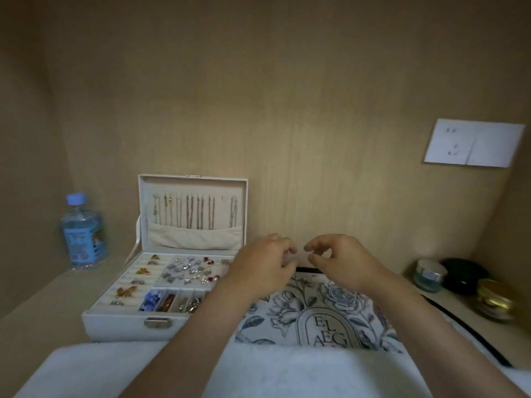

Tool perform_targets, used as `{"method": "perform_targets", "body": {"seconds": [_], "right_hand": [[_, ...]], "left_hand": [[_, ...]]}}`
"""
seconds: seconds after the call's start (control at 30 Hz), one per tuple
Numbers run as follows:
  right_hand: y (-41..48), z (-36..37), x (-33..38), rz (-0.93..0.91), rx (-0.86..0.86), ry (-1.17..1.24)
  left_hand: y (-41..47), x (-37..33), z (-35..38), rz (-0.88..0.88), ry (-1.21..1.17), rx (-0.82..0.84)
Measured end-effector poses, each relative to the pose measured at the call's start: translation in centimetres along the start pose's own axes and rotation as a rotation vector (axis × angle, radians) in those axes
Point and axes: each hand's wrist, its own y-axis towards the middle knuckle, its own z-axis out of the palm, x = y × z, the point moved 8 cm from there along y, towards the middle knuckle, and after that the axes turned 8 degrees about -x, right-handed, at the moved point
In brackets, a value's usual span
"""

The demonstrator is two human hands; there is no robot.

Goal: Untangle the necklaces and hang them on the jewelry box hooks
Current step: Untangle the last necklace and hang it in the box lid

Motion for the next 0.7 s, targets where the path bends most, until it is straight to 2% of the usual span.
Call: {"method": "perform_targets", "body": {"seconds": [0.17,0.3,0.43,0.57,0.63,0.7], "right_hand": [[-4.8,-3.2,-7.7,0.134,0.026,-0.045],[-7.7,-3.1,-11.9,0.139,0.057,-0.19],[-9.1,-2.5,-14.3,0.128,0.077,-0.274],[-8.5,-2.4,-15.3,0.163,-0.002,-0.25],[-8.1,-2.7,-16.2,0.207,-0.067,-0.377],[-8.3,-2.6,-17.3,0.293,-0.06,-0.451]], "left_hand": [[-0.5,-5.5,7.2,0.028,-0.103,0.181],[-1.1,-8.4,12.1,0.062,-0.094,0.267],[-1.1,-9.8,14.8,0.135,-0.047,0.287],[-0.9,-9.6,16.3,0.143,0.003,0.282],[-0.9,-9.5,16.6,0.149,0.012,0.254],[-1.0,-9.2,16.7,0.146,-0.012,0.229]]}}
